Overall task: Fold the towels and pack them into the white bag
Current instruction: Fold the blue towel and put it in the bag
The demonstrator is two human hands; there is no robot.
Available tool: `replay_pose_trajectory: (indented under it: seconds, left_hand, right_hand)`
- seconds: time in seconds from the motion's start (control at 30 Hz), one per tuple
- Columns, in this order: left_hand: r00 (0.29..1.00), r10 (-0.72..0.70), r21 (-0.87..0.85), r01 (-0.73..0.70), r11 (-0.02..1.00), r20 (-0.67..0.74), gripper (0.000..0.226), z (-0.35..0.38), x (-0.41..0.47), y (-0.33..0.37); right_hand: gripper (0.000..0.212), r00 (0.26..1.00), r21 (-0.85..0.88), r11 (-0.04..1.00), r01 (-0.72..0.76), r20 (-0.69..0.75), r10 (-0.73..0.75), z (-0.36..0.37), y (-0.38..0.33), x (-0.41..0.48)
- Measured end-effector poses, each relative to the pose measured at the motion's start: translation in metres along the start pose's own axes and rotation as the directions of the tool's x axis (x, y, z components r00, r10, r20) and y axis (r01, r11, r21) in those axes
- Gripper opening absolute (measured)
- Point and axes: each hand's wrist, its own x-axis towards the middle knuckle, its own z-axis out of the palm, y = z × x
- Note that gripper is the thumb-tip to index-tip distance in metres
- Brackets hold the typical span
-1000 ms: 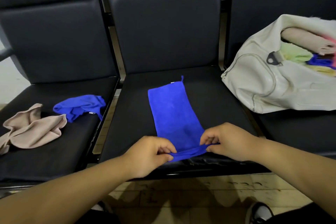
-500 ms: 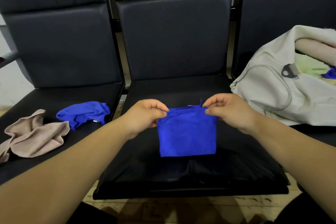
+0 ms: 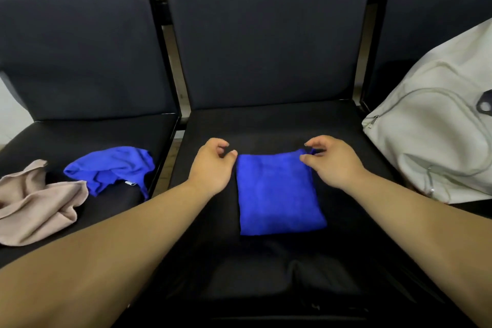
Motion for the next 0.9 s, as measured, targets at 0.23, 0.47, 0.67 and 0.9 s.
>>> replay_pose_trajectory:
  seconds: [0.23,0.47,0.67,0.9]
  left_hand:
    - [0.841,0.410,0.121,-0.476,0.871,0.353,0.021,0.000,-0.058,-0.013]
    - [0.754,0.352,0.252,-0.556,0.792,0.555,0.032,-0.006,-0.094,-0.030]
    - [0.734,0.290,0.128,-0.455,0.881,0.615,0.044,-0.019,-0.113,-0.034]
    - [0.817,0.216,-0.157,-0.155,0.975,0.534,0.035,-0.024,-0.116,-0.025]
  right_hand:
    - [0.029,0.901,-0.089,0.944,0.319,0.336,-0.273,-0.018,-0.005,-0.043]
    - [0.032,0.774,-0.334,0.758,0.559,0.538,-0.334,0.000,0.024,-0.086]
    - [0.025,0.807,-0.109,0.933,0.343,0.543,-0.233,-0.012,0.020,-0.106]
    - [0.022,0.797,0.209,0.961,-0.179,0.604,0.017,-0.043,0.002,-0.103]
